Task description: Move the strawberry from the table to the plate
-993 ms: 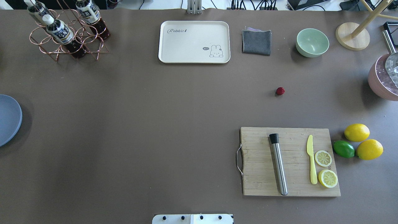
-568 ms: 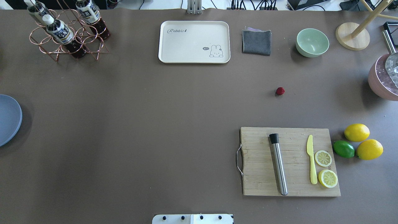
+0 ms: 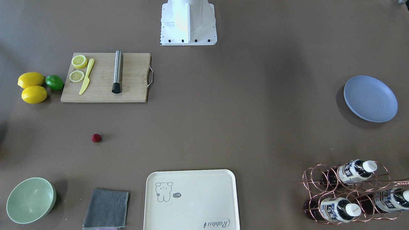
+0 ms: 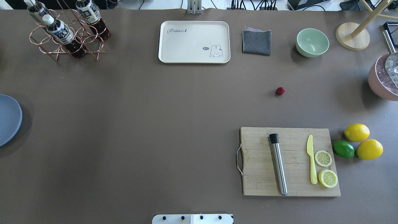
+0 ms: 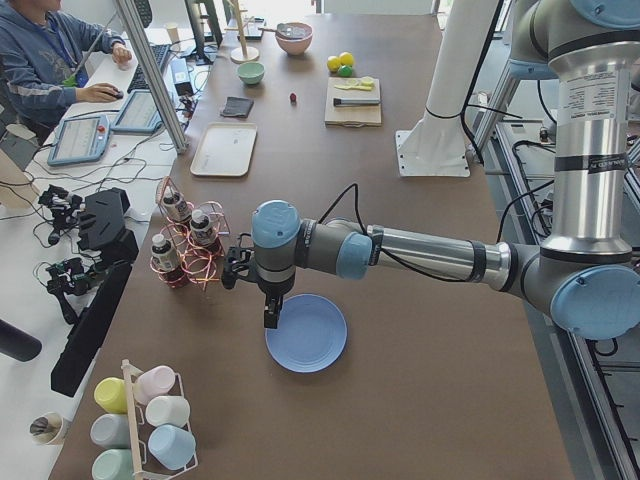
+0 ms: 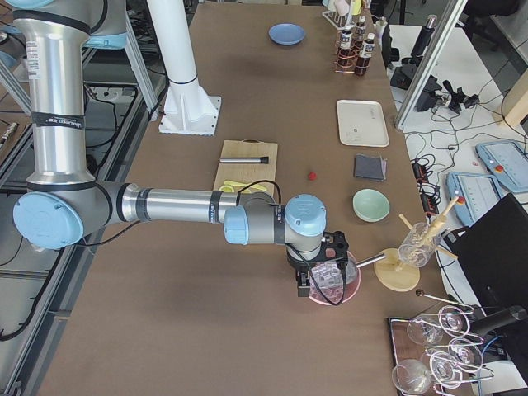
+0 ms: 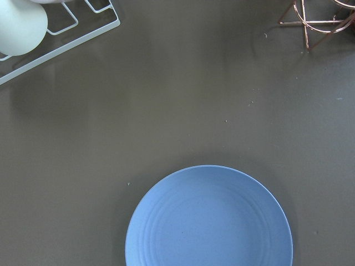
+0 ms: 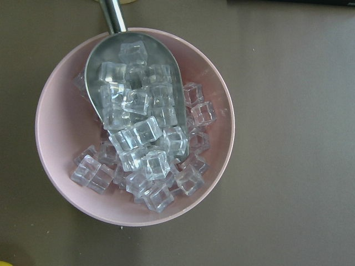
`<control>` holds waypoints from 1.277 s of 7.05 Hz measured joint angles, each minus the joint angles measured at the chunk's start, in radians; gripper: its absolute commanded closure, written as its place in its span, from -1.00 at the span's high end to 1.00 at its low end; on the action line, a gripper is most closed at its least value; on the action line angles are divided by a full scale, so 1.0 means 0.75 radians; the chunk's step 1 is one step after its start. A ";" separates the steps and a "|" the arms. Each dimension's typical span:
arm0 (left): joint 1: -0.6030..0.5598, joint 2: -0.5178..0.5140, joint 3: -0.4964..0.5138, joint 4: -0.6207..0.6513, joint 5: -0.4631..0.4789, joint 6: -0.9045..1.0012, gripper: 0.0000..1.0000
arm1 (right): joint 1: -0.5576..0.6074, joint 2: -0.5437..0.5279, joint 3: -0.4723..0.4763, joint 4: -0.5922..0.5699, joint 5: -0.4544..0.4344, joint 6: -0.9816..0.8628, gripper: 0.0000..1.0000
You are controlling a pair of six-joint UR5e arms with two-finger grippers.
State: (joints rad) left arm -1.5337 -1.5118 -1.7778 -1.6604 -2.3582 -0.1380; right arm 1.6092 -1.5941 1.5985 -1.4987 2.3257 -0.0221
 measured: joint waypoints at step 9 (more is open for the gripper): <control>-0.035 -0.036 0.109 -0.456 -0.007 -0.033 0.99 | -0.081 0.003 0.019 0.382 -0.018 0.048 1.00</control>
State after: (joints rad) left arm -1.5603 -1.5390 -1.6960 -2.0022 -2.3631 -0.1628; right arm 1.5484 -1.5918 1.6127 -1.2125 2.3126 0.0140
